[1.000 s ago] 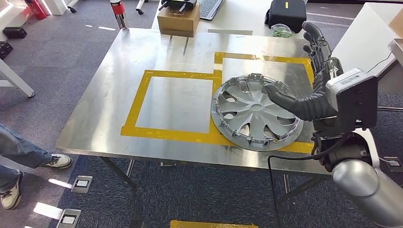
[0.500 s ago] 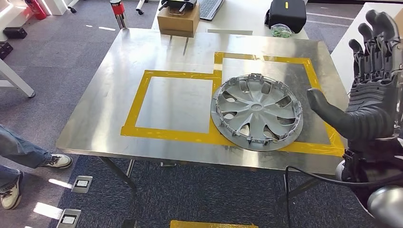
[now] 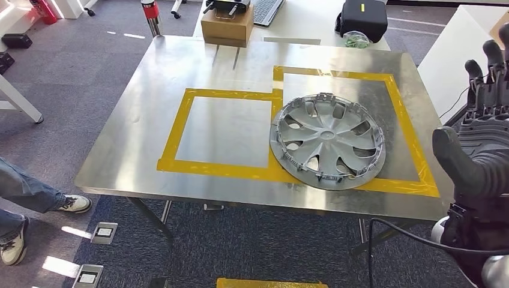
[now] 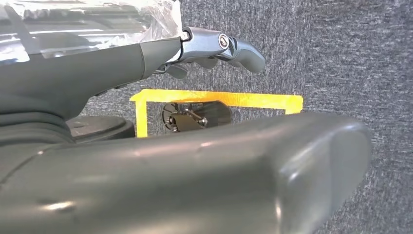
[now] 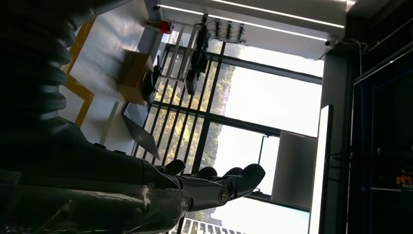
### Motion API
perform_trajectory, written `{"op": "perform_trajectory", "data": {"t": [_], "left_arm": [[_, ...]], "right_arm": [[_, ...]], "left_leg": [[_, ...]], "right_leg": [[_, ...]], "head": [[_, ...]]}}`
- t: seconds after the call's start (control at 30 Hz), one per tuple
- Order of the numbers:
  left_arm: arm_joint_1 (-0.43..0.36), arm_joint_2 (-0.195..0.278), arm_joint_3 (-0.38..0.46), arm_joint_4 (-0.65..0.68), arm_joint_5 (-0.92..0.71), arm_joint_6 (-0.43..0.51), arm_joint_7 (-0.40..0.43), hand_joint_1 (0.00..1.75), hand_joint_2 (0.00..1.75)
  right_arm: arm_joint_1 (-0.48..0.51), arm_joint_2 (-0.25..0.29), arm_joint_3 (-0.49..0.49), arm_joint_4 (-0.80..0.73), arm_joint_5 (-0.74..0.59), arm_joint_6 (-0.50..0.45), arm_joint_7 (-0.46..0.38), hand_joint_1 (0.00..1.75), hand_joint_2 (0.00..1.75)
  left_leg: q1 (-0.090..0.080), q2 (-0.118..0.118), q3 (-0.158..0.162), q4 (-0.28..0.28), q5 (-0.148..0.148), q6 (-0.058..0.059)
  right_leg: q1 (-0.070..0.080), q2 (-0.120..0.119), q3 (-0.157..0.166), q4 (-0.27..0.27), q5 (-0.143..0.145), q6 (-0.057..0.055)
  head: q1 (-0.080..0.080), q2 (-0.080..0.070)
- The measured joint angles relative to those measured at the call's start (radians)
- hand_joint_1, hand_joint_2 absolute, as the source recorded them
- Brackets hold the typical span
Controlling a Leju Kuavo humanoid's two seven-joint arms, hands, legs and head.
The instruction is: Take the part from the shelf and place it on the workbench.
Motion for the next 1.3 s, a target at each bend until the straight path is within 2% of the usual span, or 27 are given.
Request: {"op": "perform_trajectory", "data": {"t": [0.07,0.13,0.17,0.2,0.23,0.27,0.33,0.4,0.47,0.53,0.57,0.63,0.67,0.7,0.73,0.8,0.83,0.87,0.93,1.0,1.07,1.13,1.17,1.2,1.23,1.27,1.3], "left_arm": [[-0.001,0.0,0.001,0.0,0.002,-0.002,0.001,0.0,0.0],[0.0,0.0,0.002,0.0,0.006,-0.006,0.003,0.0,0.0],[0.001,0.0,0.002,0.0,0.008,-0.009,0.005,0.0,0.0],[0.002,0.0,0.003,0.0,0.011,-0.012,0.006,0.0,0.0],[0.003,0.0,0.003,0.0,0.014,-0.015,0.008,0.0,0.0],[0.004,0.0,0.004,0.0,0.016,-0.019,0.009,0.0,0.0],[0.004,0.0,0.005,0.0,0.019,-0.027,0.011,0.0,0.0],[0.005,0.001,0.005,0.0,0.02,-0.033,0.012,0.0,0.0],[0.007,0.001,0.006,0.0,0.021,-0.038,0.013,0.0,0.0],[0.007,0.001,0.007,0.0,0.024,-0.044,0.013,0.0,0.0],[0.007,0.001,0.009,0.0,0.026,-0.048,0.013,0.0,0.0],[0.009,0.001,0.011,0.0,0.031,-0.057,0.013,0.0,0.0],[0.01,0.001,0.013,0.0,0.032,-0.061,0.012,0.0,0.0],[0.012,0.001,0.014,0.0,0.033,-0.065,0.012,0.0,0.0],[0.013,0.001,0.014,0.0,0.034,-0.068,0.011,0.0,0.0],[0.013,0.003,0.017,0.0,0.034,-0.072,0.009,0.0,0.0],[0.012,0.005,0.019,0.0,0.033,-0.073,0.007,0.0,0.0],[0.012,0.006,0.02,0.0,0.033,-0.074,0.005,0.0,0.0],[0.013,0.007,0.021,0.0,0.032,-0.074,0.004,0.0,0.0],[0.012,0.008,0.022,0.0,0.032,-0.074,0.003,0.0,0.0],[0.011,0.008,0.023,0.0,0.032,-0.076,0.002,0.0,0.0],[0.011,0.008,0.024,0.0,0.033,-0.079,0.002,0.0,0.0],[0.011,0.007,0.024,0.0,0.033,-0.081,0.003,0.0,0.0],[0.012,0.007,0.024,0.0,0.034,-0.081,0.003,0.0,0.0],[0.012,0.007,0.024,0.0,0.034,-0.082,0.004,0.0,0.0],[0.012,0.007,0.024,0.0,0.034,-0.082,0.004,0.0,0.0],[0.012,0.007,0.024,0.0,0.035,-0.082,0.004,0.0,0.0]], "right_arm": [[0.005,0.001,-0.009,-0.002,-0.001,0.0,-0.005,0.0,0.0],[0.011,0.003,-0.015,-0.003,-0.002,0.0,-0.006,0.0,0.0],[0.015,0.005,-0.016,-0.002,-0.003,0.0,-0.007,0.0,0.0],[0.019,0.006,-0.017,-0.002,-0.003,0.0,-0.007,0.0,0.0],[0.02,0.007,-0.018,-0.002,-0.003,0.0,-0.007,0.0,0.0],[0.021,0.008,-0.019,-0.002,-0.003,0.0,-0.007,0.0,0.0],[0.021,0.011,-0.021,-0.002,-0.003,0.0,-0.007,0.0,0.0],[0.022,0.013,-0.022,-0.001,-0.004,0.001,-0.007,0.0,0.0],[0.023,0.015,-0.022,0.0,-0.005,0.003,-0.007,0.0,0.0],[0.022,0.016,-0.021,0.0,-0.006,0.005,-0.007,0.0,0.0],[0.022,0.017,-0.021,0.0,-0.006,0.006,-0.006,0.0,0.0],[0.022,0.02,-0.02,0.0,-0.006,0.007,-0.006,0.0,0.0],[0.022,0.022,-0.019,0.001,-0.006,0.008,-0.006,0.0,0.0],[0.022,0.024,-0.018,0.002,-0.006,0.008,-0.005,0.0,0.0],[0.022,0.025,-0.017,0.002,-0.006,0.008,-0.005,0.0,0.0],[0.021,0.029,-0.016,0.003,-0.006,0.008,-0.005,0.0,0.0],[0.021,0.03,-0.016,0.003,-0.006,0.008,-0.005,0.0,0.0],[0.021,0.031,-0.016,0.004,-0.006,0.008,-0.005,0.0,0.0],[0.02,0.033,-0.015,0.006,-0.007,0.007,-0.004,0.0,0.0],[0.02,0.034,-0.015,0.007,-0.008,0.007,-0.004,0.0,0.0],[0.019,0.034,-0.016,0.008,-0.008,0.007,-0.004,0.0,0.0],[0.019,0.035,-0.014,0.009,-0.008,0.008,-0.004,0.0,0.0],[0.019,0.036,-0.013,0.01,-0.008,0.008,-0.004,0.0,0.0],[0.02,0.036,-0.012,0.012,-0.008,0.009,-0.004,0.0,0.0],[0.02,0.036,-0.012,0.014,-0.008,0.009,-0.003,0.0,0.0],[0.02,0.037,-0.011,0.015,-0.008,0.01,-0.003,0.0,0.0],[0.019,0.037,-0.01,0.016,-0.008,0.01,-0.003,0.0,0.0]], "left_leg": [[0.006,0.003,0.009,-0.02,0.01,0.009],[0.005,0.003,0.011,-0.023,0.011,0.012],[0.004,0.003,0.011,-0.023,0.011,0.012],[0.005,0.003,0.012,-0.022,0.009,0.01],[0.005,0.003,0.013,-0.021,0.006,0.007],[0.006,0.002,0.015,-0.018,0.002,0.003],[0.006,0.002,0.017,-0.01,-0.008,-0.009],[0.003,0.002,0.017,-0.008,-0.014,-0.022],[0.004,0.003,0.02,-0.011,-0.016,-0.035],[0.005,0.004,0.012,0.017,-0.036,-0.046],[0.006,0.004,-0.008,0.06,-0.058,-0.049],[0.006,0.004,-0.072,0.192,-0.11,-0.052],[0.006,0.004,-0.103,0.246,-0.125,-0.051],[0.006,0.004,-0.121,0.269,-0.122,-0.049],[0.006,0.004,-0.122,0.255,-0.1,-0.045],[0.002,0.004,-0.082,0.145,-0.025,-0.03],[-0.001,0.004,-0.06,0.092,0.005,-0.022],[-0.004,0.003,-0.044,0.054,0.021,-0.015],[-0.01,0.003,-0.037,0.036,0.026,-0.008],[-0.007,0.003,-0.036,0.019,0.028,-0.002],[-0.002,0.003,-0.037,0.001,0.035,0.009],[-0.002,0.004,-0.046,-0.002,0.045,0.017],[-0.003,0.004,-0.052,-0.001,0.05,0.017],[-0.004,0.004,-0.059,-0.001,0.055,0.018],[-0.005,0.004,-0.067,0.0,0.062,0.017],[-0.006,0.004,-0.075,0.001,0.068,0.016],[-0.006,0.004,-0.084,0.003,0.075,0.013]], "right_leg": [[0.001,-0.001,-0.031,0.066,-0.039,0.002],[0.002,-0.002,-0.095,0.19,-0.092,0.004],[0.002,-0.002,-0.12,0.236,-0.102,0.006],[0.001,-0.002,-0.131,0.249,-0.092,0.007],[0.001,-0.003,-0.122,0.221,-0.064,0.008],[0.0,-0.004,-0.096,0.162,-0.024,0.008],[0.002,-0.004,-0.041,0.042,0.023,0.003],[0.007,-0.002,-0.022,0.002,0.02,-0.011],[0.008,-0.001,-0.02,0.0,0.019,-0.026],[0.006,-0.002,-0.01,-0.005,0.019,-0.039],[0.005,-0.004,-0.005,-0.007,0.018,-0.045],[0.008,-0.007,0.0,-0.006,0.014,-0.053],[0.011,-0.007,0.001,-0.005,0.012,-0.056],[0.013,-0.006,0.001,-0.003,0.011,-0.057],[0.015,-0.005,0.002,-0.001,0.008,-0.057],[0.018,-0.001,0.006,0.002,0.002,-0.055],[0.021,0.0,0.007,0.004,0.0,-0.052],[0.022,0.001,0.005,0.005,-0.001,-0.048],[0.022,0.001,-0.001,0.007,0.002,-0.037],[0.02,-0.001,-0.006,0.008,-0.001,-0.025],[0.02,-0.002,-0.025,0.055,-0.046,-0.018],[0.019,-0.002,-0.064,0.166,-0.12,-0.014],[0.018,-0.002,-0.081,0.22,-0.145,-0.012],[0.018,-0.002,-0.085,0.249,-0.153,-0.01],[0.018,-0.002,-0.072,0.242,-0.143,-0.01],[0.018,-0.002,-0.04,0.199,-0.117,-0.01],[0.018,-0.003,0.004,0.13,-0.089,-0.012]], "head": [[0.007,0.0],[0.017,0.0],[0.021,0.0],[0.023,0.0],[0.026,0.0],[0.029,0.0],[0.035,0.0],[0.038,0.0],[0.033,0.0],[0.024,0.0],[0.018,0.0],[0.007,0.0],[0.002,0.0],[-0.001,0.0],[-0.004,0.0],[-0.007,0.0],[-0.008,0.0],[-0.009,0.0],[-0.009,0.0],[-0.008,0.0],[0.0,0.0],[0.011,0.0],[0.016,0.0],[0.02,0.0],[0.022,0.0],[0.025,0.0],[0.028,0.0]]}}
